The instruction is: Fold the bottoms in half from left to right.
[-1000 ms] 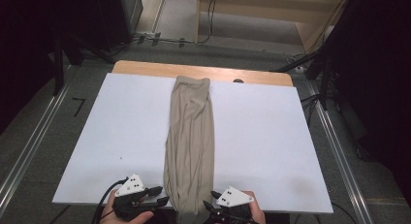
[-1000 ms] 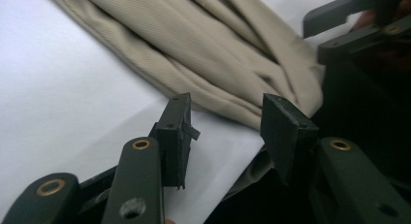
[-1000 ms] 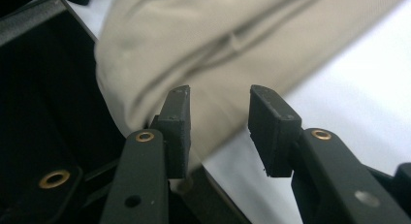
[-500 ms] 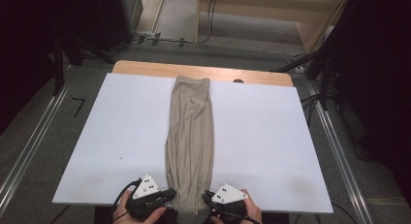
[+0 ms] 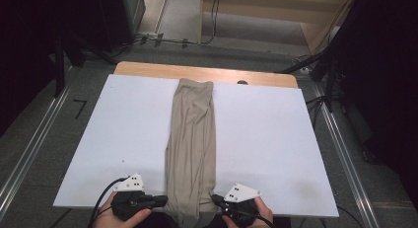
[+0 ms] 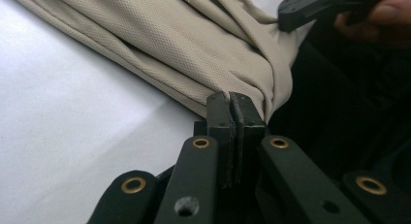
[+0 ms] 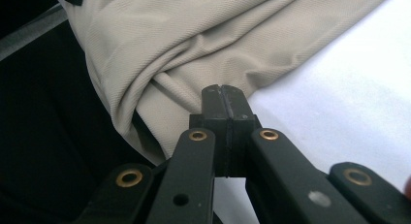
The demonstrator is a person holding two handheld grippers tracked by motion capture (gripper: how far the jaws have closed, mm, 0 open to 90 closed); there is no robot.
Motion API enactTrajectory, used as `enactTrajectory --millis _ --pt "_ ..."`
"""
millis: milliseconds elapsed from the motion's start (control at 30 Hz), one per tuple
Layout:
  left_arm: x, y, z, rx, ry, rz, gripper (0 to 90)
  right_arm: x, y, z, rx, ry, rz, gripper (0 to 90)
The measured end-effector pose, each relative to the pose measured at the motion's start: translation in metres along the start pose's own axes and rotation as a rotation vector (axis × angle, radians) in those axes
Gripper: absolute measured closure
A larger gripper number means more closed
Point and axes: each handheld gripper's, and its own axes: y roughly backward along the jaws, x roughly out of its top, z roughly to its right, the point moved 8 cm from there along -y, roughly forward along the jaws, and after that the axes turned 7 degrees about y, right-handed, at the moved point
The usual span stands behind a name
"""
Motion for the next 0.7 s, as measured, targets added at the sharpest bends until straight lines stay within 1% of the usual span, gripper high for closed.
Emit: enactTrajectory --millis 33,133,167,200,233,267,300,333,367,400,433,467,500,533,567,600,633,667,700 --pt "0.000 0.001 -0.001 0.006 -0.002 0.001 88.1 0.000 -0.001 0.000 -0.002 0.007 -0.003 88.6" --pt "0.001 0.001 -0.003 0.008 -0.004 0.003 87.6 0.000 -0.003 0.001 -0.001 0.000 -0.005 88.5" --pt "0.000 0.001 -0.003 0.021 -0.011 -0.002 87.1 -0.001 -0.004 0.001 0.008 -0.002 -0.013 87.8" --pt "-0.001 0.000 -0.004 0.038 -0.019 -0.008 86.4 -0.003 -0.005 0.001 0.021 -0.003 -0.033 86.6" --pt "-0.002 0.001 -0.005 0.065 -0.024 -0.009 84.5 -0.003 -0.005 0.001 0.028 -0.003 -0.027 83.6" --pt "-0.001 0.002 -0.007 0.085 -0.019 0.005 76.7 -0.003 -0.004 0.000 0.042 0.004 -0.033 78.9" --pt "0.001 0.004 -0.008 0.093 -0.019 0.028 68.9 -0.003 -0.003 0.000 0.046 0.015 -0.042 74.1" --pt "0.004 0.008 -0.007 0.086 -0.018 0.059 63.2 -0.003 -0.002 0.000 0.023 0.020 -0.053 67.4" --pt "0.007 0.012 -0.003 0.060 -0.025 0.096 61.6 -0.003 0.000 0.002 -0.022 0.027 -0.059 66.6" --pt "0.011 0.014 0.003 0.033 -0.040 0.125 61.3 -0.001 0.003 0.002 -0.034 0.031 -0.040 66.6" --pt "0.013 0.014 0.010 0.009 -0.058 0.140 62.1 0.002 0.005 -0.001 -0.018 0.030 -0.006 67.5" --pt "0.013 0.011 0.016 -0.011 -0.076 0.138 66.0 0.008 0.007 -0.006 0.008 0.023 0.032 71.7" --pt "0.013 0.005 0.022 -0.018 -0.094 0.119 72.1 0.013 0.007 -0.012 0.036 0.025 0.059 76.7" --pt "0.010 -0.003 0.027 -0.021 -0.104 0.089 77.8 0.018 0.005 -0.020 0.053 0.038 0.079 81.1" --pt "0.007 -0.012 0.029 -0.008 -0.107 0.048 82.2 0.023 0.002 -0.029 0.070 0.055 0.090 85.5" --pt "0.005 -0.018 0.029 0.006 -0.101 0.021 85.1 0.028 -0.004 -0.037 0.074 0.083 0.082 87.7" --pt "0.001 -0.027 0.029 0.012 -0.090 -0.017 87.0 0.030 -0.009 -0.043 0.072 0.097 0.077 88.1" --pt "-0.002 -0.032 0.026 0.024 -0.073 -0.041 89.1 0.034 -0.018 -0.050 0.063 0.113 0.063 88.1" --pt "-0.002 -0.033 0.024 0.010 -0.053 -0.036 90.0 0.035 -0.025 -0.054 0.065 0.122 0.051 88.1"
